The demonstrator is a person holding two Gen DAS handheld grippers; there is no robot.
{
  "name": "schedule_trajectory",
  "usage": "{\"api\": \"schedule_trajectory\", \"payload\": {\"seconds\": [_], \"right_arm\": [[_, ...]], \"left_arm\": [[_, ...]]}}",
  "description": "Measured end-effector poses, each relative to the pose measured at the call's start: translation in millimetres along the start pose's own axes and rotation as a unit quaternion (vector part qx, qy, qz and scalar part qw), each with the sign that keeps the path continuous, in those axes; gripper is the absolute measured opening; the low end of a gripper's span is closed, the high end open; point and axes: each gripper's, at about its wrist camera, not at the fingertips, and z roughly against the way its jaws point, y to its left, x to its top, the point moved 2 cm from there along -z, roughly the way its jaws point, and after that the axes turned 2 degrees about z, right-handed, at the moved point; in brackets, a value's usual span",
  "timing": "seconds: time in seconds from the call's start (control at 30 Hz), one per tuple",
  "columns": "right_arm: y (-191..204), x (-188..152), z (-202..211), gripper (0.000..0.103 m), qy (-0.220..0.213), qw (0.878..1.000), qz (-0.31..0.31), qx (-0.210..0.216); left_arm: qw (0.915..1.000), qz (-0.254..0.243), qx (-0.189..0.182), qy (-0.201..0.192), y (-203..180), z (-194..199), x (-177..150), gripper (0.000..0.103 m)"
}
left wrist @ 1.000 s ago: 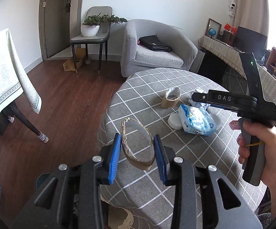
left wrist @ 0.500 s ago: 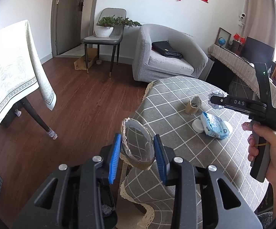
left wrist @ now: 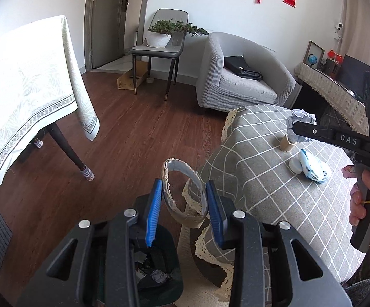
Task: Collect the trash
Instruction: 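Carry the cardboard ring into the teal bin and open the left tool while the right tool carries the paper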
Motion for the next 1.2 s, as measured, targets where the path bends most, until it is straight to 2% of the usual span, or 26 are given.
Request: {"api": "schedule_trajectory", "payload": {"seconds": [0.3,0.6,0.9,1.03,1.2], "right_arm": [[61,-12,1,0.051,0.018,0.997,0.049,0.052],[92,-19,-20,0.051,0.041,0.993,0.045,0.098],[138,-36,-54,0.051,0.078,0.988,0.071,0.115],[156,-46,-75,0.051,0.099,0.985,0.083,0.118],[174,-61,-99,0.051,0.129,0.98,0.096,0.117]], "left_arm": [[0.9989,0.024,0.03,0.028,50,-19,-19,0.037],[0.9942,0.044,0.049,0.086,93,-52,-48,0.037],[0.985,0.064,0.061,0.148,127,-75,-84,0.037],[0.9784,0.08,0.051,0.184,141,-87,-102,0.037],[0.9722,0.06,0.058,0.219,144,-99,-125,0.037]]}}
